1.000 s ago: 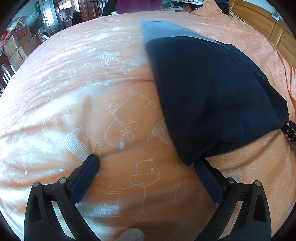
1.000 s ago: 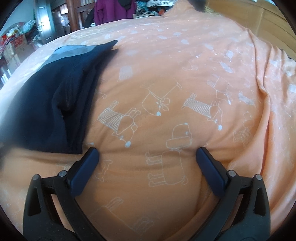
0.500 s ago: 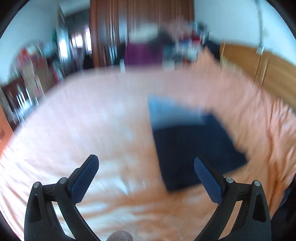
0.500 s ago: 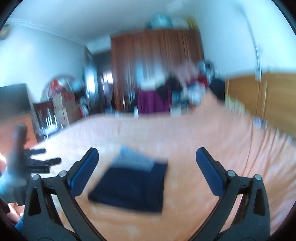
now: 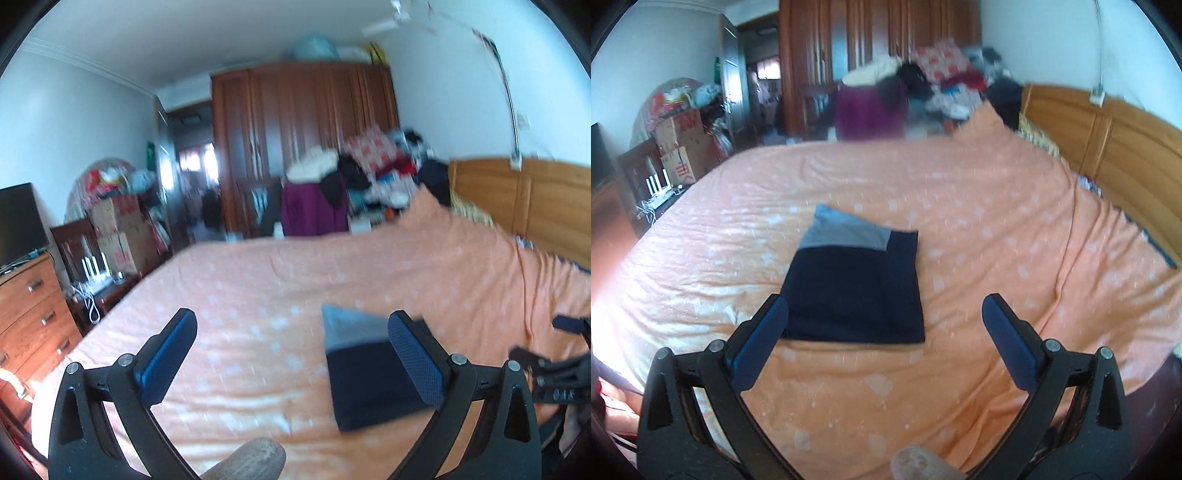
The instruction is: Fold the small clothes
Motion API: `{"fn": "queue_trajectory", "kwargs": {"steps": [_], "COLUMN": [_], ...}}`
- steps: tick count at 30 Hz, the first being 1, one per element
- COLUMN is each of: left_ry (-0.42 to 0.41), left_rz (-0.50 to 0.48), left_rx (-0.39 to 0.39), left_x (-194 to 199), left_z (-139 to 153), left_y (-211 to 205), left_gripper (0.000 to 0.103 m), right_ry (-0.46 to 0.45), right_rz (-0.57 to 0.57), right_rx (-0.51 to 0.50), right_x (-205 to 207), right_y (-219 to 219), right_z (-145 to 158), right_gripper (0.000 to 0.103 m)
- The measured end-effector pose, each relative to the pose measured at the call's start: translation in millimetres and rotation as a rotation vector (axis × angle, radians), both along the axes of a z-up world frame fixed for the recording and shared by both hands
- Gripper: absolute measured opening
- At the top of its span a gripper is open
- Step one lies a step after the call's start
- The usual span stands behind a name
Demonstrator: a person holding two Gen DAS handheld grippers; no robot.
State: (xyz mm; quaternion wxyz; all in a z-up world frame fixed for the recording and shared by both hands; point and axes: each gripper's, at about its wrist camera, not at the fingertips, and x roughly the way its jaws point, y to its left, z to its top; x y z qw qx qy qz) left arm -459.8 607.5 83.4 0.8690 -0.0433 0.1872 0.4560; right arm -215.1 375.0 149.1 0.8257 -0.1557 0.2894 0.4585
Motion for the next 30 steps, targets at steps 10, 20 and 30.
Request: {"fn": "queue_trajectory", "kwargs": {"steps": [10,20,30], "left_ry": [0.08,0.091,0.091], "left_rz": [0.014,0.002,0.001], "left_rx": [-0.062,-0.074,-0.098], "left_x": [28.8,36.3,39.3], "left_z": [-28.9,-29.9,-29.9], "left_y": [-12.5,-15.5,-13.2], "left_gripper": [0.103,0.103,0.103], "right_ry": [0.006,0.041,0.064], "right_rz": [0.008,0.036,0.026], "right_rx": [-0.03,-0.04,-0.035], "right_x": [-3.0,0.3,3.4], "right_y": [-11.8,2.1,3.2], "right_z": [-0.5,-2.9,-2.4], "right_gripper": [0.103,0.103,0.103]}}
